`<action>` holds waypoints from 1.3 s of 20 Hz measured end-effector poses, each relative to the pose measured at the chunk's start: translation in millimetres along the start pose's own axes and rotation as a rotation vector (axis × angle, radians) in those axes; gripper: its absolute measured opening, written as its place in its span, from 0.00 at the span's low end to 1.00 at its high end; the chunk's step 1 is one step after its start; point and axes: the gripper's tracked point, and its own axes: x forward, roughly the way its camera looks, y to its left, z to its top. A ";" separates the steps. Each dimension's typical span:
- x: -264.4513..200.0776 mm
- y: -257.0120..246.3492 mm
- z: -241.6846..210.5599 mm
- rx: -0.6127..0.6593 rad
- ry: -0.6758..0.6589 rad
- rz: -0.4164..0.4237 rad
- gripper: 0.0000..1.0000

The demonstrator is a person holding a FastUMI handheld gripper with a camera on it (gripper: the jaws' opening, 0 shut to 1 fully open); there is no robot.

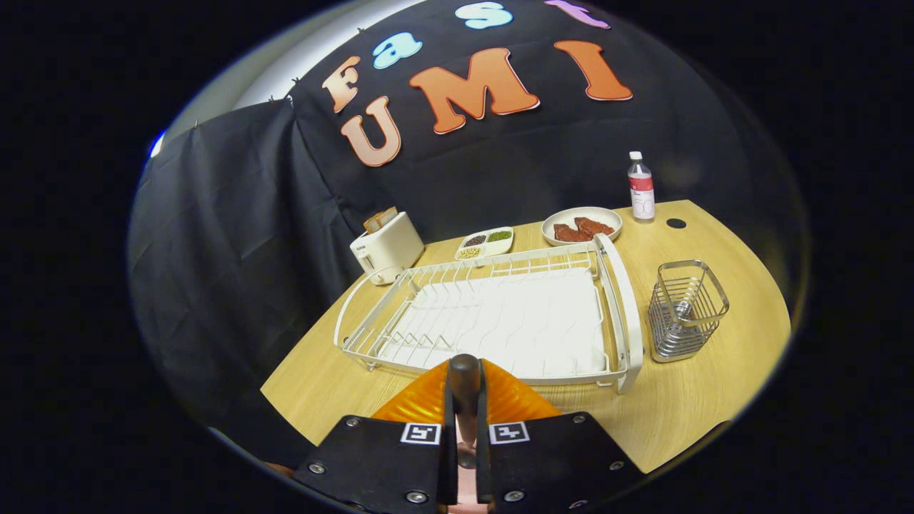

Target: Take the plate from the dish rack, then take the spoon from the basket and place it into the plate.

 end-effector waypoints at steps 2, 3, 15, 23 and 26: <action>2.6 -3.1 -6.5 0.005 0.010 -0.011 0.10; 2.6 -6.0 -10.0 0.001 0.015 -0.024 0.10; -7.4 -38.7 -31.1 -0.028 0.056 -0.131 0.19; -34.6 -64.1 9.7 -0.109 -0.032 -0.215 0.85; -46.1 -64.5 32.6 -0.161 -0.082 -0.230 0.90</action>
